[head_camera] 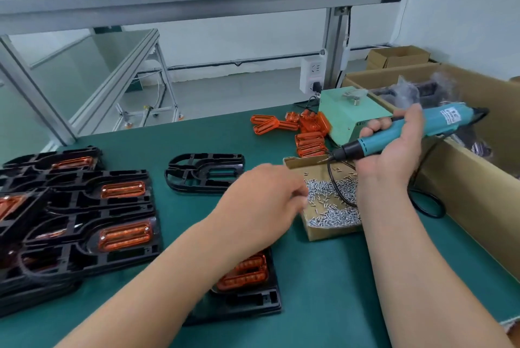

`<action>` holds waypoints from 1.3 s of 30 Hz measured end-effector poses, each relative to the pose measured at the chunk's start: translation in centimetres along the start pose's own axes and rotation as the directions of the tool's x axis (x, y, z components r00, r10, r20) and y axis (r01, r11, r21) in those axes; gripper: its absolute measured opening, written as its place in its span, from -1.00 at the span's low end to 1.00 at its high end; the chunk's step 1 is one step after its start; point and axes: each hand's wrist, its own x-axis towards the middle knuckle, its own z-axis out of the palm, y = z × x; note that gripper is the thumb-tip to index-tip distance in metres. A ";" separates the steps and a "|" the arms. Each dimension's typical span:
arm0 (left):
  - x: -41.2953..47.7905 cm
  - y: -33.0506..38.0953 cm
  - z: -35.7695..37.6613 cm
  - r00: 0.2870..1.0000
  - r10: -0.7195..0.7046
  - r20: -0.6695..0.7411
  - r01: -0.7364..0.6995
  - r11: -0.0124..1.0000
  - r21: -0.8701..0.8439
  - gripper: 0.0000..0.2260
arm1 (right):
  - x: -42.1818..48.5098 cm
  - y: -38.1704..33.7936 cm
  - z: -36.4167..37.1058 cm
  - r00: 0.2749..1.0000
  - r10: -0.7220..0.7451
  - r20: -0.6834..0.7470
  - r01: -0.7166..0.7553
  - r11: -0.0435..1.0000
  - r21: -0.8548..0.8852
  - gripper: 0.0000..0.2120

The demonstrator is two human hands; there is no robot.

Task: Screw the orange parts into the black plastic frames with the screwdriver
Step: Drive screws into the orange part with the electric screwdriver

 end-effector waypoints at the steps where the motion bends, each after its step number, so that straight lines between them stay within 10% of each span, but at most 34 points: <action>1: 1.4 0.7 0.4 0.999 0.044 0.019 -0.045 0.997 0.070 -0.85 | 0.0 0.1 0.0 1.000 -0.003 0.004 0.003 1.000 -0.016 -0.76; 6: 5.6 2.6 3.1 0.960 0.148 0.238 -0.212 0.938 0.273 -0.79 | -0.4 0.5 0.1 1.000 0.003 0.008 -0.003 0.997 -0.074 -0.77; 11: 6.9 2.5 4.6 0.924 0.115 0.364 -0.151 0.986 0.072 -0.82 | -0.6 0.6 0.4 1.000 0.022 0.010 -0.021 0.995 -0.093 -0.77; 39: 4.7 1.1 4.1 0.980 0.017 0.199 0.030 0.972 -0.232 -0.93 | -0.8 1.2 0.2 0.997 0.074 0.032 -0.072 0.994 -0.080 -0.76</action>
